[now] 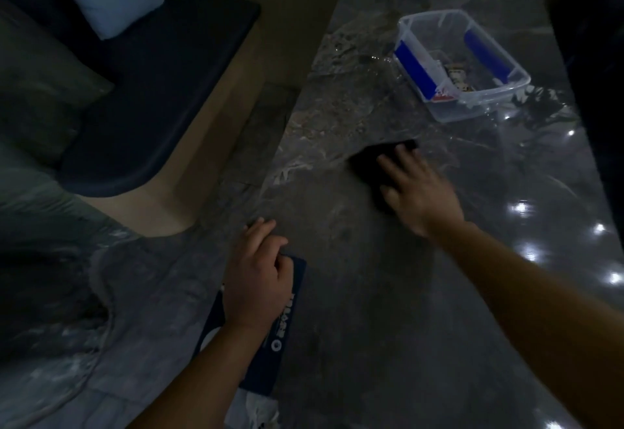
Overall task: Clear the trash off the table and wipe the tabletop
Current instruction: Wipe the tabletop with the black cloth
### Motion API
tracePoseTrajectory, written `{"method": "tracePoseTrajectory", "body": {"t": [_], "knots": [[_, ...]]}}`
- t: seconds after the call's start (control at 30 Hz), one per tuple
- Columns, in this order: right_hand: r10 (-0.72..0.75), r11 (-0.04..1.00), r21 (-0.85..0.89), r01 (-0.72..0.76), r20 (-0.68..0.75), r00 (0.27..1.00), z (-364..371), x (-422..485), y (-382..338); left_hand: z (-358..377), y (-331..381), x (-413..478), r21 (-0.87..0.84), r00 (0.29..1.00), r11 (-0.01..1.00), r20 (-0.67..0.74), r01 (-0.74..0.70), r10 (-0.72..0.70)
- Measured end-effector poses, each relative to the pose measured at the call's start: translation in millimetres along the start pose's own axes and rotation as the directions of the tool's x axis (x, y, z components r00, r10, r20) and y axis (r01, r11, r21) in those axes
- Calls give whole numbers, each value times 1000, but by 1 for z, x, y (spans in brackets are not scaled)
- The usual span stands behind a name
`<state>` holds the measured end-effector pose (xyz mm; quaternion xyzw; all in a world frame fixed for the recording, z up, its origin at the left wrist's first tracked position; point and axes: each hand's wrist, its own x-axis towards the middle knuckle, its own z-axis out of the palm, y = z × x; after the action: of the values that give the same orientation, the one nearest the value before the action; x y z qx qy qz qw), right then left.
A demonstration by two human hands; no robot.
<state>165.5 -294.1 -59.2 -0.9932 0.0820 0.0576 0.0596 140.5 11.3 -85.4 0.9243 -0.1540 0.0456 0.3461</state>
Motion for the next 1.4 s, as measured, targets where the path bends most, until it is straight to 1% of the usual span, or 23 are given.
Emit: {"method": "tracePoseTrajectory", "body": {"t": [0.03, 0.07, 0.1, 0.2, 0.27, 0.33, 0.4, 0.47, 0.53, 0.57, 0.63, 0.7, 0.73, 0.77, 0.83, 0.93, 0.97, 1.0, 1.1, 1.2, 1.27, 1.33, 1.4], "knots": [[173, 983, 51, -174, 25, 985, -5, 6, 5, 0, 0, 0, -12, 1000, 1000, 7, 9, -9], [261, 961, 89, -261, 18, 965, -4, 7, -6, 0, 0, 0, -29, 1000, 999, 16, 21, -21], [265, 961, 89, -264, -8, 964, 0, 0, -29, -1, 1, 1, -42, 999, 999, 23, 33, -32], [-44, 999, 17, 45, -60, 997, 31, -68, -98, -5, 2, 2, -59, 998, 997, 24, 57, -56], [-226, 974, 0, 226, -21, 974, 37, -122, -94, -8, 4, 2, -66, 997, 996, 57, 54, -50], [-238, 970, -43, 238, -14, 971, 35, -138, -47, -9, 7, 2, 21, 993, 1000, 117, -6, 3], [-5, 999, -50, 3, -35, 999, 24, -132, -1, -7, 10, 2, 213, 976, 966, 191, -143, 103], [323, 945, 58, -321, -23, 946, 17, -117, 7, -4, 13, 2, 352, 959, 910, 253, -217, 131], [412, 910, 74, -408, -55, 909, 24, -113, -36, -3, 13, 4, 398, 954, 887, 270, -234, 131], [326, 945, 75, -320, -87, 941, 33, -122, -63, -3, 13, 4, 401, 954, 886, 270, -234, 130], [12, 999, 39, -9, -97, 995, 50, -154, -99, -4, 11, 5, 384, 958, 898, 258, -218, 122], [-228, 973, 12, 229, -52, 972, 47, -175, -78, -4, 11, 5, 364, 960, 909, 255, -205, 114], [-247, 969, -9, 247, -47, 968, 44, -176, -54, -3, 10, 5, 357, 961, 912, 253, -202, 113], [-194, 981, -40, 192, -39, 980, 40, -174, -28, -3, 10, 5, 347, 961, 917, 252, -197, 111], [75, 997, -31, -76, -50, 996, 28, -161, 16, -4, 11, 5, 338, 960, 921, 259, -192, 105], [504, 863, 93, -497, -76, 861, 26, -133, -4, -4, 15, 6, 341, 961, 921, 260, -188, 99], [525, 850, 114, -515, -95, 846, 30, -126, -31, -4, 16, 6, 320, 964, 931, 247, -178, 99], [468, 880, 144, -453, -100, 878, 34, -123, -59, -5, 16, 7, 273, 968, 949, 232, -156, 93], [121, 985, 132, -114, -50, 991, 38, -125, -96, -11, 16, 13, 107, 972, 989, 223, -101, 75], [18, 928, 373, -19, 7, 1000, 20, -128, -64, -5, 33, 11, 93, 919, 960, 325, -264, 221], [130, 854, 517, -67, -87, 988, 5, -139, -40, 10, 54, 10, 99, 830, 896, 431, -432, 352], [320, 866, 452, -212, -176, 931, 3, -163, -10, 28, 70, 9, 135, 747, 828, 527, -544, 405], [472, 848, 342, -406, -137, 871, 2, -198, 23, 43, 79, 10, 200, 715, 786, 584, -585, 384]]}}
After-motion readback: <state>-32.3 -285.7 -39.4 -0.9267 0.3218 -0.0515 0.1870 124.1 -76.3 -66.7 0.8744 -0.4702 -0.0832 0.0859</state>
